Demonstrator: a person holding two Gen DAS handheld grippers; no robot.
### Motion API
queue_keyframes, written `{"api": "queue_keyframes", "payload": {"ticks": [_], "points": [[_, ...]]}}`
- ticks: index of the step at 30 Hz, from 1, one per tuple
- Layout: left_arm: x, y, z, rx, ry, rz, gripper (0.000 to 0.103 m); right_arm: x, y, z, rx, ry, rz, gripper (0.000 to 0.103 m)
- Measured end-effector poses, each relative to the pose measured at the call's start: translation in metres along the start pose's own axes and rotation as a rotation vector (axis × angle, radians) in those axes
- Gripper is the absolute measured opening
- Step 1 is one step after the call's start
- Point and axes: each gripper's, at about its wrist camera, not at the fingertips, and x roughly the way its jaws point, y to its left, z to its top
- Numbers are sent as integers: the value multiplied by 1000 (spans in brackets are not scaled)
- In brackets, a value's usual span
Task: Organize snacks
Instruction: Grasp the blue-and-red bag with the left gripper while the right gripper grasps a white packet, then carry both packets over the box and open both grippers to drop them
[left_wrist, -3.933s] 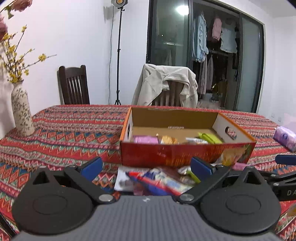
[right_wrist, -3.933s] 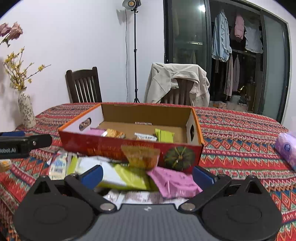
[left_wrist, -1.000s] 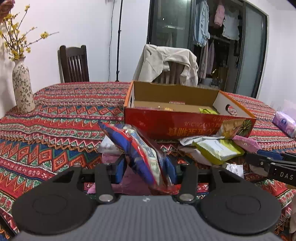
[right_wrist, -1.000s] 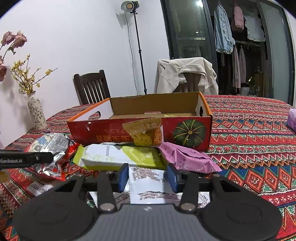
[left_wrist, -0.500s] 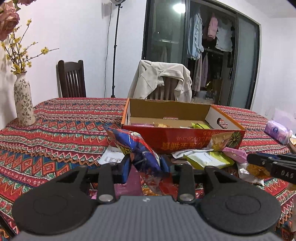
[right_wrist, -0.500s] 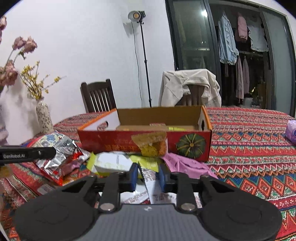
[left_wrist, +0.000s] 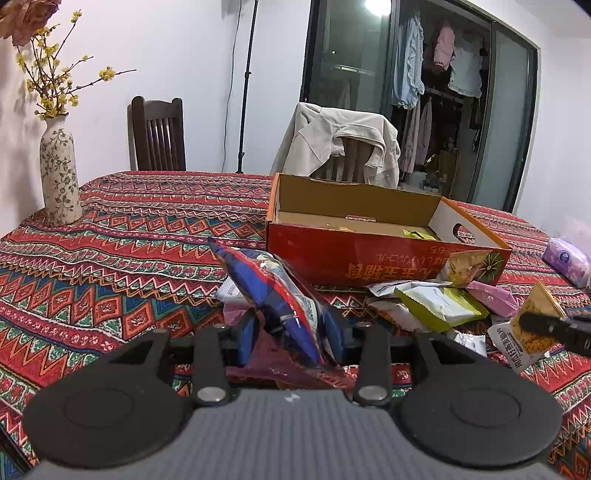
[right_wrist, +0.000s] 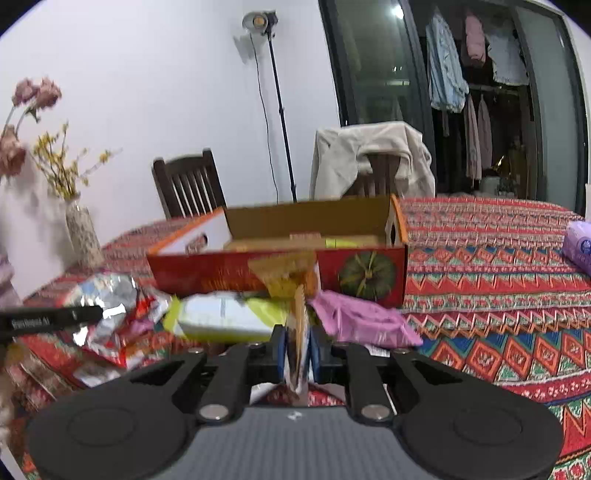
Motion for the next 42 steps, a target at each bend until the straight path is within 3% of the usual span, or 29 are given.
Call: {"api": "queue_keyframes", "payload": {"ticks": [7, 10, 19, 27, 35, 42], "points": [[23, 9, 0, -65, 57, -23, 45, 6, 2, -4, -6, 9, -9, 11], [25, 11, -1, -69, 53, -40, 35, 4, 1, -4, -4, -1, -10, 11], [4, -1, 4, -3, -36, -33, 27, -5, 4, 2, -11, -34, -7, 11], [-12, -10, 16, 39, -106, -37, 12, -10, 9, 11, -28, -66, 2, 11], [-13, -14, 20, 49, -129, -38, 11, -11, 10, 17, -32, -86, -1, 11], [-24, -23, 40, 77, -205, -56, 11, -11, 9, 36, -41, -133, -13, 11]]}}
